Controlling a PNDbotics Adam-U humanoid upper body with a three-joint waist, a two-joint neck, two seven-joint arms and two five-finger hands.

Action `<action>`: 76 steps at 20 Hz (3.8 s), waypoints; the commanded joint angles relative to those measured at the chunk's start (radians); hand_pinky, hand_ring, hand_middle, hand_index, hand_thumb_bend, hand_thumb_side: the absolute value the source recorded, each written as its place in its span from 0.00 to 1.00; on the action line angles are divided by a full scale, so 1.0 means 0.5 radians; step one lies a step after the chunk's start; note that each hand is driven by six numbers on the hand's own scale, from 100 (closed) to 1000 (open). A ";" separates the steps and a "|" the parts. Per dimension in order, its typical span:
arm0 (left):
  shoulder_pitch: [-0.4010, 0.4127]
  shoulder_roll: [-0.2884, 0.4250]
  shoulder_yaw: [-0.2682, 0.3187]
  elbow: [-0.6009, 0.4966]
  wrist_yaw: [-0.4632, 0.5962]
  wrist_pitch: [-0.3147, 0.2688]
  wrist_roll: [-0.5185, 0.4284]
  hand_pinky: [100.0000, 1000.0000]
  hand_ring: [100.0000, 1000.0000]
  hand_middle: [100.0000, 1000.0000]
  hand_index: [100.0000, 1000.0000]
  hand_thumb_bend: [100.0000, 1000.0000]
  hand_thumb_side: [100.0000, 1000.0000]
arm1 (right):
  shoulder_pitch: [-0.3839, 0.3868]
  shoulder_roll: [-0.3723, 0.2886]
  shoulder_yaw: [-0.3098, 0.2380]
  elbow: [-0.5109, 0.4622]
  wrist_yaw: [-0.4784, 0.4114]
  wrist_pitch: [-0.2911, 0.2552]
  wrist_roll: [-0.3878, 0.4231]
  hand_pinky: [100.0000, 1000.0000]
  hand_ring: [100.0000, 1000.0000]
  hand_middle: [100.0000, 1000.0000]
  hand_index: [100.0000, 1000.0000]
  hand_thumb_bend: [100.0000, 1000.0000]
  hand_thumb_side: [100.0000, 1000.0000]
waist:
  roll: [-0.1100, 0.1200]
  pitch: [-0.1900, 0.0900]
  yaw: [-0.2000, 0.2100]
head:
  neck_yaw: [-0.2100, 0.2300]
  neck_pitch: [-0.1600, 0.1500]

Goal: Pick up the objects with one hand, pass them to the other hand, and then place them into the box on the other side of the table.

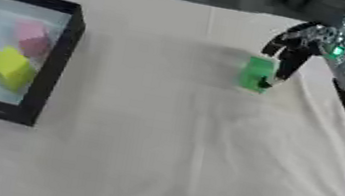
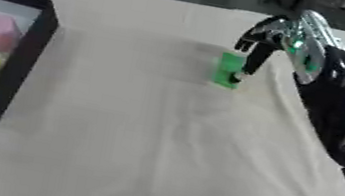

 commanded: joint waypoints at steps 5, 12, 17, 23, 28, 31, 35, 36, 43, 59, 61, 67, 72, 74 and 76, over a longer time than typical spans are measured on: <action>-0.047 0.027 0.004 -0.050 0.005 -0.001 -0.009 0.71 0.80 0.83 0.87 0.01 0.75 | -0.039 -0.004 -0.071 0.025 0.103 0.026 -0.032 0.98 0.95 0.92 0.92 0.50 0.07 | -0.008 0.002 0.018 | -0.019 -0.036; -0.049 0.022 0.006 -0.053 0.006 0.001 -0.010 0.71 0.79 0.83 0.87 0.01 0.76 | -0.036 0.022 -0.092 0.066 0.101 0.036 -0.095 0.97 0.94 0.91 0.91 0.48 0.07 | -0.008 0.015 0.032 | -0.020 -0.043; -0.050 0.019 0.006 -0.051 0.004 0.001 -0.011 0.71 0.79 0.83 0.87 0.01 0.75 | -0.038 0.029 -0.077 0.055 0.076 0.028 -0.098 0.97 0.93 0.87 0.89 0.47 0.07 | -0.012 0.016 0.035 | -0.012 -0.040; -0.048 0.018 0.009 -0.050 0.000 0.004 -0.012 0.71 0.78 0.83 0.87 0.01 0.75 | -0.038 0.033 -0.082 0.057 0.060 0.021 -0.133 0.95 0.89 0.76 0.78 0.41 0.09 | -0.015 0.015 0.038 | 0.004 -0.033; -0.044 0.020 0.010 -0.049 -0.002 0.007 -0.014 0.71 0.78 0.83 0.87 0.01 0.75 | -0.041 0.028 -0.087 0.042 0.029 0.034 -0.184 0.93 0.86 0.69 0.70 0.30 0.08 | -0.017 0.007 0.032 | 0.020 -0.024; -0.042 0.023 0.012 -0.048 -0.002 0.008 -0.015 0.72 0.78 0.83 0.87 0.01 0.75 | -0.039 0.015 -0.085 0.019 0.009 0.045 -0.210 0.92 0.85 0.67 0.67 0.23 0.04 | -0.017 -0.001 0.026 | 0.030 -0.022; -0.035 0.029 0.014 -0.046 -0.003 0.008 -0.014 0.72 0.78 0.83 0.87 0.01 0.75 | -0.019 -0.032 -0.075 -0.069 -0.030 0.061 -0.233 0.91 0.83 0.66 0.65 0.20 0.00 | -0.015 -0.017 0.014 | 0.036 -0.016; -0.032 0.031 0.015 -0.046 -0.003 0.008 -0.014 0.72 0.78 0.83 0.87 0.01 0.75 | -0.015 -0.043 -0.070 -0.091 -0.038 0.067 -0.235 0.90 0.83 0.66 0.65 0.20 0.00 | -0.013 -0.021 0.010 | 0.037 -0.013; -0.001 0.048 0.025 -0.041 -0.004 0.011 -0.007 0.72 0.78 0.83 0.86 0.00 0.75 | 0.070 -0.165 -0.069 -0.404 -0.119 0.129 -0.368 0.89 0.79 0.66 0.63 0.13 0.00 | 0.009 -0.051 -0.026 | 0.050 0.007; -0.018 0.139 -0.003 -0.048 0.019 0.106 -0.077 0.72 0.79 0.84 0.86 0.00 0.72 | 0.582 -0.460 -0.040 -1.667 -0.207 0.432 -0.943 0.81 0.72 0.62 0.58 0.10 0.00 | 0.112 -0.085 -0.118 | 0.133 0.016; -0.027 0.166 -0.019 -0.058 0.003 0.133 -0.127 0.72 0.79 0.84 0.86 0.00 0.71 | 0.649 -0.448 -0.056 -1.805 -0.230 0.473 -1.015 0.81 0.71 0.62 0.58 0.06 0.00 | 0.122 -0.088 -0.127 | 0.143 0.018; -0.070 0.238 -0.079 -0.086 -0.052 0.229 -0.329 0.72 0.79 0.84 0.87 0.00 0.69 | 0.781 -0.380 -0.031 -2.092 -0.338 0.553 -1.316 0.79 0.70 0.61 0.56 0.00 0.00 | 0.142 -0.096 -0.143 | 0.158 0.015; -0.117 0.295 -0.129 -0.121 -0.116 0.308 -0.493 0.73 0.79 0.84 0.87 0.00 0.61 | 0.827 -0.298 0.024 -2.154 -0.400 0.585 -1.489 0.77 0.68 0.59 0.54 0.00 0.00 | 0.149 -0.098 -0.143 | 0.155 0.016; -0.135 0.326 -0.145 -0.131 -0.187 0.298 -0.590 0.73 0.79 0.84 0.87 0.00 0.57 | 0.853 -0.240 0.026 -2.179 -0.523 0.606 -1.623 0.77 0.67 0.59 0.52 0.00 0.00 | 0.151 -0.098 -0.144 | 0.154 0.017; -0.152 0.355 -0.160 -0.133 -0.259 0.263 -0.703 0.74 0.80 0.84 0.87 0.00 0.52 | 0.876 -0.195 0.036 -2.194 -0.670 0.605 -1.776 0.76 0.67 0.58 0.51 0.00 0.00 | 0.153 -0.097 -0.143 | 0.152 0.019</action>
